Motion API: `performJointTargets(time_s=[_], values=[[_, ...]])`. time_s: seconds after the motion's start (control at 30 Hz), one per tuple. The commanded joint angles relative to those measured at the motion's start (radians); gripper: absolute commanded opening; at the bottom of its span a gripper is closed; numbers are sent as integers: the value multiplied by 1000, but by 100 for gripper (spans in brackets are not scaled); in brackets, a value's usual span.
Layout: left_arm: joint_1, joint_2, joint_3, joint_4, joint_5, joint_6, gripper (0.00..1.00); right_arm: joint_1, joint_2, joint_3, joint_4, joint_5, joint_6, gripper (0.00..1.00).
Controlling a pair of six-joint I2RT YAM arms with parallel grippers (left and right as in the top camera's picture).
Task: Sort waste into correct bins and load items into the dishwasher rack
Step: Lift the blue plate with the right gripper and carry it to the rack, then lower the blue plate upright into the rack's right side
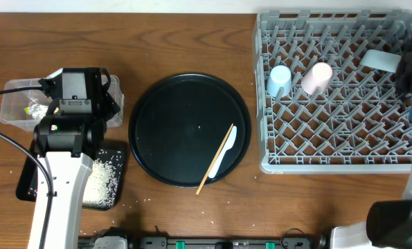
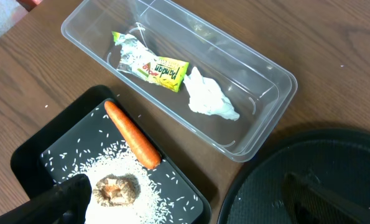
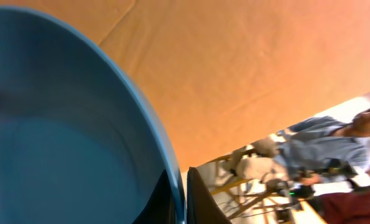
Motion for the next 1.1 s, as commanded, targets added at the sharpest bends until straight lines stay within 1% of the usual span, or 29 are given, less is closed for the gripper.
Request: performJointTargets(time_s=[0.0,0.17,0.33,0.5,0.67,0.87,1.07], values=[[4,1,1,-3,-6,-16,98,19,24,2,1,116,-11,1],[4,1,1,-3,-6,-16,98,19,38,-72,-3,146,-21,1],[4,1,1,-3,-6,-16,98,18,38,-200,0,146,-25,1],[4,1,1,-3,-6,-16,98,21,38,-287,43,134,-34,1],[4,1,1,-3,-6,-16,98,34,38,-326,84,85,-45,1],[4,1,1,-3,-6,-16,98,69,38,-332,196,52,-165,1],[4,1,1,-3,-6,-16,98,97,38,-349,219,51,-170,1]])
